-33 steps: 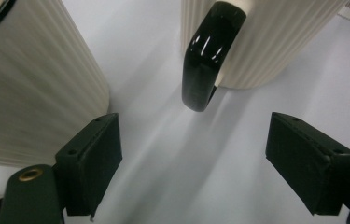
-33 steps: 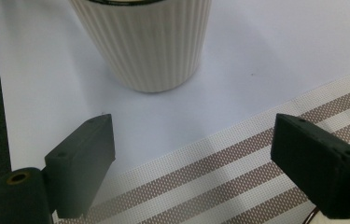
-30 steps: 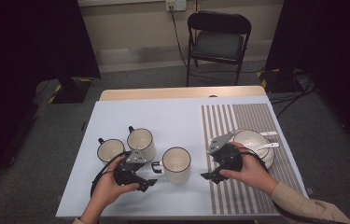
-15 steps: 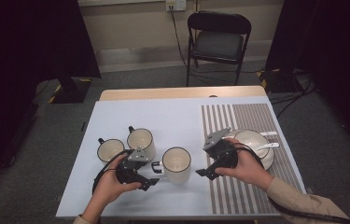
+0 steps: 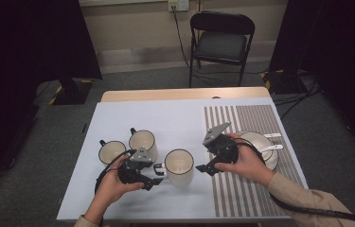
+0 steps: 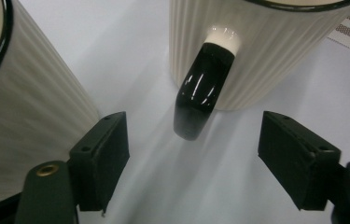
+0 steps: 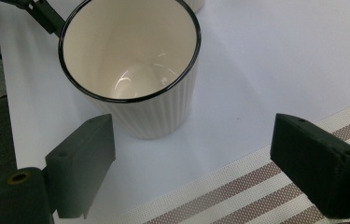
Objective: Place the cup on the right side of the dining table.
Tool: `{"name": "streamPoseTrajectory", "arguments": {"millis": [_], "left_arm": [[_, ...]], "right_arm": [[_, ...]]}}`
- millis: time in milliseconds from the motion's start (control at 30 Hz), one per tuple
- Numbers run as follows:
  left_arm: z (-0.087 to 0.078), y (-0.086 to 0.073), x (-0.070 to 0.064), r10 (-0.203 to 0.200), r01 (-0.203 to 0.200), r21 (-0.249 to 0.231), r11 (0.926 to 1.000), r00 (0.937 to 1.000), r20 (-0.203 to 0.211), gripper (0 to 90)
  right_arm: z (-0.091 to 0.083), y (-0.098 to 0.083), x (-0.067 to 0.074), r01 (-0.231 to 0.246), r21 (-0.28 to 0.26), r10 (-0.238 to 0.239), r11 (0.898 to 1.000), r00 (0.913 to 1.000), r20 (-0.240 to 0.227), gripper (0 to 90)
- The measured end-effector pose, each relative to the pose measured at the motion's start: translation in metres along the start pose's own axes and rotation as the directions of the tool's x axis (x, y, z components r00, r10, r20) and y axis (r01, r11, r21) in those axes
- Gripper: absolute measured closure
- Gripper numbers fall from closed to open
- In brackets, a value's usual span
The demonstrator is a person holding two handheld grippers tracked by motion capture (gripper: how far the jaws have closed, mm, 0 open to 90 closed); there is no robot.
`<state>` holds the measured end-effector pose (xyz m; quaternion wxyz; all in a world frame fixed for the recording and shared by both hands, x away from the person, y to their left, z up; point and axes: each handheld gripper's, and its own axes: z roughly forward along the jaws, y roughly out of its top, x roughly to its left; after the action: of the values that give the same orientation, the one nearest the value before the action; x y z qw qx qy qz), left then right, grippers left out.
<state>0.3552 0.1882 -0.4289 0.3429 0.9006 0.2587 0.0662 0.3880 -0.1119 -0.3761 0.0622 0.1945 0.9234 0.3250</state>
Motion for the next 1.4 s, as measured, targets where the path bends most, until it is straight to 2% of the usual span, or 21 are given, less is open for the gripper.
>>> {"name": "streamPoseTrajectory", "arguments": {"millis": [100, 133, 200, 400, 600, 633, 767, 900, 967, 1000, 1167, 1267, 1300, 1400], "left_arm": [[0.000, 0.000, 0.000, 0.009, -0.009, 0.006, 0.9999, 0.9999, 0.005, 29.7], [0.000, 0.000, 0.000, -0.007, 0.007, 0.005, 1.0000, 0.9999, 0.010, 30.2], [0.000, 0.000, 0.000, -0.006, 0.006, 0.000, 1.0000, 0.9997, 0.023, 35.8], [0.001, -0.001, 0.000, 0.008, -0.008, -0.013, 0.9999, 0.9996, 0.025, 39.1], [0.000, -0.001, 0.002, 0.037, -0.037, -0.007, 0.9993, 0.9993, 0.003, 44.3], [0.001, -0.001, 0.002, 0.040, -0.040, -0.001, 0.9992, 0.9991, 0.017, 45.1], [0.002, -0.001, 0.001, 0.041, -0.041, 0.003, 0.9991, 0.9991, 0.007, 48.2], [0.000, -0.001, 0.003, 0.032, -0.032, 0.001, 0.9995, 0.9993, -0.020, 53.8], [-0.001, -0.001, 0.003, 0.031, -0.031, 0.002, 0.9995, 0.9993, -0.018, 59.9], [-0.001, 0.000, 0.003, 0.032, -0.032, -0.007, 0.9995, 0.9994, -0.016, 61.3], [-0.001, 0.001, 0.004, 0.024, -0.024, -0.002, 0.9997, 0.9997, -0.012, 69.5], [-0.001, 0.001, 0.004, 0.025, -0.025, -0.006, 0.9997, 0.9996, -0.015, 71.9], [-0.001, 0.002, 0.004, 0.030, -0.030, -0.010, 0.9995, 0.9995, -0.014, 72.3], [0.000, 0.003, 0.005, 0.035, -0.035, -0.011, 0.9993, 0.9993, -0.015, 73.1]], "right_arm": [[0.001, 0.003, -0.001, -0.010, -0.003, 0.010, 1.000, 1.0000, 0.000, 13.3], [0.001, 0.004, -0.002, -0.007, -0.003, 0.007, 1.000, 1.0000, 0.003, 13.4], [0.003, 0.007, -0.002, -0.015, -0.002, 0.015, 1.000, 0.9999, 0.007, 13.4], [0.007, 0.013, -0.003, -0.026, -0.005, 0.026, 1.000, 0.9996, 0.005, 13.7], [0.012, 0.022, -0.002, -0.031, 0.007, 0.032, 0.999, 0.9995, -0.008, 13.7], [0.013, 0.023, -0.002, -0.033, 0.002, 0.033, 0.999, 0.9994, -0.009, 14.7], [0.014, 0.026, -0.002, -0.032, 0.006, 0.032, 0.999, 0.9995, 0.000, 14.7], [0.019, 0.027, -0.002, -0.042, 0.016, 0.041, 0.999, 0.9991, 0.011, 19.9], [0.020, 0.028, -0.002, -0.044, 0.014, 0.044, 0.999, 0.9990, 0.008, 22.9], [0.020, 0.029, -0.002, -0.052, 0.013, 0.052, 0.999, 0.9987, 0.000, 27.9], [0.024, 0.030, -0.003, -0.069, 0.019, 0.069, 0.997, 0.9976, 0.008, 34.9], [0.026, 0.031, -0.003, -0.088, 0.029, 0.088, 0.996, 0.9960, 0.018, 37.9], [0.026, 0.031, -0.003, -0.095, 0.035, 0.095, 0.995, 0.9954, 0.007, 42.8], [0.029, 0.031, -0.003, -0.084, 0.036, 0.084, 0.996, 0.9965, 0.005, 44.7]]}}
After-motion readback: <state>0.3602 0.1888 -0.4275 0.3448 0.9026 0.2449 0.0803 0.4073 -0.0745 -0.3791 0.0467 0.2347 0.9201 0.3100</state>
